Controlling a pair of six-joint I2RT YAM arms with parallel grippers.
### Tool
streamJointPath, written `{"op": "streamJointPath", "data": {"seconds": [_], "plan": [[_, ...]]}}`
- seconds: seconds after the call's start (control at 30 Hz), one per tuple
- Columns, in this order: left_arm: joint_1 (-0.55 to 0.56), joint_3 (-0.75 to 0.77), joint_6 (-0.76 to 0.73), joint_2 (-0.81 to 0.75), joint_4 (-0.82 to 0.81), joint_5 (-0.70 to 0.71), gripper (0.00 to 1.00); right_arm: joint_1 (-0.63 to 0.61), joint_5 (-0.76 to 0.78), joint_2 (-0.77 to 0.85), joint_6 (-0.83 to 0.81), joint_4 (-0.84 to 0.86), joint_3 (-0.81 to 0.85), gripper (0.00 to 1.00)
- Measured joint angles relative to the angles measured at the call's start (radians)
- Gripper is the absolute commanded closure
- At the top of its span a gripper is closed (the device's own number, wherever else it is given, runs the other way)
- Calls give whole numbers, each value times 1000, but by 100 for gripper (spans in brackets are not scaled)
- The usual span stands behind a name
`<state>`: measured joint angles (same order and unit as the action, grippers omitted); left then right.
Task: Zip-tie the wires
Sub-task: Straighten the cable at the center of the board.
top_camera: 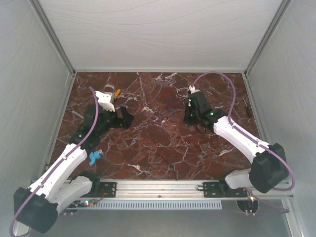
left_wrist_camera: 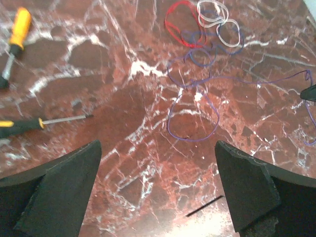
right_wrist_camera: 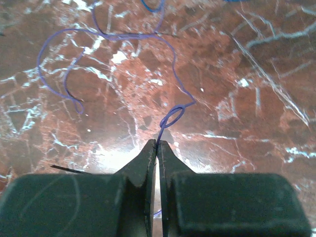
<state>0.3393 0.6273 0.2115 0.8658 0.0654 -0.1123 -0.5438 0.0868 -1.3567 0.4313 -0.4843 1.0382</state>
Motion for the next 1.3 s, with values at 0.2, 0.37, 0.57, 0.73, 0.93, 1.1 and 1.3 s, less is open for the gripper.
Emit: {"op": "streamJointPath", "data": {"seconds": [0.2, 0.37, 0.57, 0.73, 0.93, 1.1, 1.3], "plan": [[48, 13, 79, 163, 12, 9, 15, 23, 11, 20, 23, -34, -61, 100], [126, 40, 138, 349, -11, 34, 30, 26, 11, 63, 37, -37, -106, 100], [224, 118, 151, 587, -60, 58, 38, 35, 11, 132, 48, -33, -154, 100], [242, 210, 135, 743, -101, 60, 43, 39, 6, 165, 58, -29, -209, 100], [243, 283, 66, 861, -134, 42, 45, 41, 0, 169, 58, -27, -233, 100], [250, 311, -9, 918, -148, 21, 50, 47, -2, 175, 56, -27, -233, 100], [264, 322, -68, 959, -163, 7, 71, 55, -2, 177, 56, -27, -233, 100]]}}
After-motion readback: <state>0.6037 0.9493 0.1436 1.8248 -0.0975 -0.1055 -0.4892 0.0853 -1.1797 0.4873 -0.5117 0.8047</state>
